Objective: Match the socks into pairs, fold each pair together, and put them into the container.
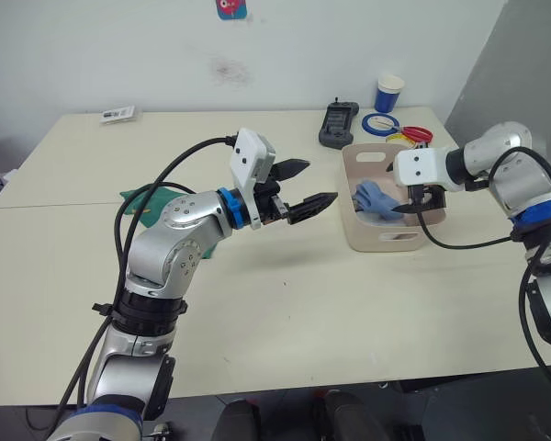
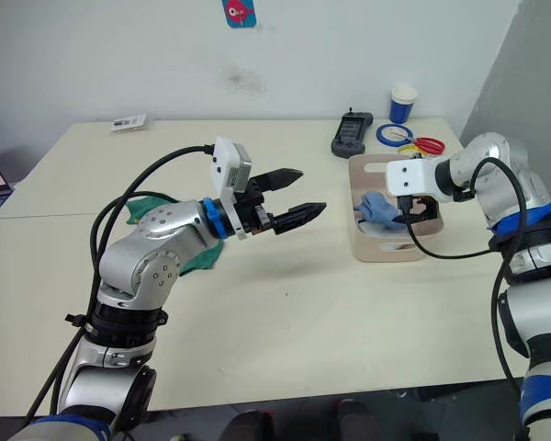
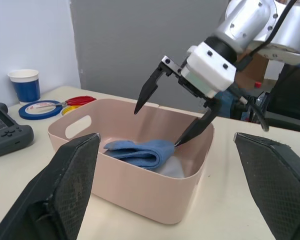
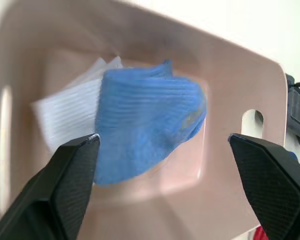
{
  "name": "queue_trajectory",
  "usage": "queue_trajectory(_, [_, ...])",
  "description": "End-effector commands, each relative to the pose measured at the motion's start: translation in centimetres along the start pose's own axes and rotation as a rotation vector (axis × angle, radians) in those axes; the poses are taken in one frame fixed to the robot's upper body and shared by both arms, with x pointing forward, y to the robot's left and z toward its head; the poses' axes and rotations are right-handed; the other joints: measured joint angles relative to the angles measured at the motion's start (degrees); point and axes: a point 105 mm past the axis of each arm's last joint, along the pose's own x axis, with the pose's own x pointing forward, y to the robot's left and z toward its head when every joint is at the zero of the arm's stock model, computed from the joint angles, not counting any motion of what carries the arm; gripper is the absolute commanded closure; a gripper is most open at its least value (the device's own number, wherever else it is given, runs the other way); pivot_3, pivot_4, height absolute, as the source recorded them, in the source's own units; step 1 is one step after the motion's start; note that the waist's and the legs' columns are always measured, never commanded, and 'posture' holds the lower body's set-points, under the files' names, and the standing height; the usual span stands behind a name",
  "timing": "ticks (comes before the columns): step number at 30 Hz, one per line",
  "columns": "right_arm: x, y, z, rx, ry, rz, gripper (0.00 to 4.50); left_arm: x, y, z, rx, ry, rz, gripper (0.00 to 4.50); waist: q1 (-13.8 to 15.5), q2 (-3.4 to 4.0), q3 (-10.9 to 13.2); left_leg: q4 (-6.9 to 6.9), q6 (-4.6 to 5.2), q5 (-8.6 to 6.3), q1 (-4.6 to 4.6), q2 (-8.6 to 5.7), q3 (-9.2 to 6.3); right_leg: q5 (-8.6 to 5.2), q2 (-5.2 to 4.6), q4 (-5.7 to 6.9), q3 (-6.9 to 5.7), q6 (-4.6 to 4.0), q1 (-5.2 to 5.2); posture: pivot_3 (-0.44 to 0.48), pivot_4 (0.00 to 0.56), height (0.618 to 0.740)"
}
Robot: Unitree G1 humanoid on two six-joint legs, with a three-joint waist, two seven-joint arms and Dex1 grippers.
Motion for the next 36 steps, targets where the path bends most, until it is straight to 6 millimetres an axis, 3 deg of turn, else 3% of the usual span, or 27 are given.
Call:
queue_trajectory(1, [-2.9, -2.9, 2.9, 0.075, -0.133, -0.097, 0.03, -0.2, 0.1, 1.1, 0.037, -0.032, -0.002, 0.00, -0.03, 0.00, 0.00, 0.01, 0.00, 0.00, 0.00, 0.00, -0.01, 0.01, 0.00, 0.01, 0.04, -0.01, -0.01, 0.000, 0.150, 0.740])
queue_trajectory(5, [-4.2, -5.1, 5.6, 0.234, -0.343, -0.253, 0.03, -1.2, 0.5, 0.0, 0.022, 0.010, 0.029, 0.00, -0.09, 0.01, 0.00, 0.01, 0.00, 0.00, 0.01, 0.02, -0.04, 0.01, -0.02, 0.03, 0.04, -0.02, -0.01, 0.000, 0.150, 0.740])
queue_trajectory(7, [-3.7, -4.8, 7.2, 0.312, -0.473, -0.309, 0.03, -2.0, 0.7, -0.7, 0.012, 0.029, 0.061, 0.00, -0.09, 0.02, -0.02, 0.00, 0.00, 0.00, 0.05, 0.07, -0.09, 0.01, -0.02, 0.06, 0.07, -0.03, -0.01, 0.000, 0.150, 0.740])
queue_trajectory(10, [-1.3, -1.5, 10.0, 0.497, -0.690, -0.357, 0.03, -4.0, 1.2, -1.7, -0.015, 0.036, 0.167, 0.00, -0.05, -0.10, -0.14, -0.03, 0.00, 0.00, 0.05, 0.18, -0.15, 0.01, -0.01, 0.08, -0.04, -0.03, 0.07, 0.000, 0.150, 0.740])
queue_trajectory(13, [1.4, 3.2, 11.7, 0.624, -0.731, -0.387, 0.03, -6.6, 1.1, -3.7, -0.019, 0.085, 0.275, 0.00, 0.13, -0.01, -0.09, -0.07, -0.02, 0.00, -0.05, 0.22, -0.24, 0.01, -0.03, 0.11, -0.07, -0.03, -0.01, 0.000, 0.150, 0.740])
queue_trajectory(15, [2.4, 5.2, 12.5, 0.648, -0.727, -0.435, 0.03, -7.9, 0.9, -4.4, -0.043, 0.081, 0.351, 0.00, 0.21, 0.09, -0.02, -0.07, -0.06, 0.03, -0.17, 0.20, -0.26, 0.01, -0.18, 0.16, -0.01, -0.03, -0.15, 0.000, 0.150, 0.740])
queue_trajectory(18, [4.3, 8.0, 12.3, 0.746, -0.693, -0.470, 0.03, -10.3, 1.1, -5.7, -0.045, 0.052, 0.543, 0.00, 0.20, 0.04, -0.06, -0.01, -0.16, 0.08, -0.14, 0.06, -0.24, 0.14, -0.42, 0.05, 0.09, 0.28, -0.05, 0.000, 0.150, 0.740])
queue_trajectory(21, [5.8, 10.2, 11.0, 0.728, -0.593, -0.498, 0.03, -12.3, 0.5, -7.7, -0.005, 0.092, 0.657, 0.00, 0.15, -0.17, -0.20, 0.04, -0.11, 0.05, -0.02, -0.08, -0.17, 0.13, -0.45, -0.06, 0.20, 0.76, 0.11, 0.000, 0.150, 0.740])
queue_trajectory(25, [6.6, 12.4, 9.6, 0.739, -0.515, -0.539, 0.03, -15.6, -1.2, -12.1, -0.020, 0.215, 0.813, 0.00, 0.14, -0.19, -0.23, 0.05, -0.12, 0.06, 0.02, -0.19, -0.03, 0.21, -0.42, -0.06, 0.43, 0.91, 0.10, 0.000, 0.150, 0.740])
queue_trajectory(27, [6.7, 13.2, 9.5, 0.751, -0.508, -0.533, 0.03, -16.9, -1.8, -13.4, -0.030, 0.272, 0.860, 0.00, 0.05, -0.26, -0.28, 0.04, -0.11, 0.06, 0.01, -0.15, -0.05, 0.21, -0.35, -0.07, 0.43, 0.91, 0.07, 0.000, 0.150, 0.740])
queue_trajectory(33, [6.4, 14.1, 8.9, 0.774, -0.507, -0.501, 0.03, -17.8, -2.8, -13.6, -0.061, 0.256, 0.888, 0.00, 0.00, -0.29, -0.29, 0.03, -0.10, 0.05, 0.01, -0.11, -0.10, 0.18, -0.12, -0.05, 0.31, 0.83, 0.06, 0.000, 0.150, 0.740])
queue_trajectory(36, [5.9, 14.3, 9.8, 0.778, -0.579, -0.411, 0.03, -18.3, -2.9, -13.2, -0.061, 0.247, 0.894, 0.00, -0.09, -0.29, -0.29, 0.03, -0.09, 0.04, 0.02, -0.07, -0.11, 0.17, 0.02, -0.05, 0.33, 0.81, 0.06, 0.000, 0.150, 0.740])
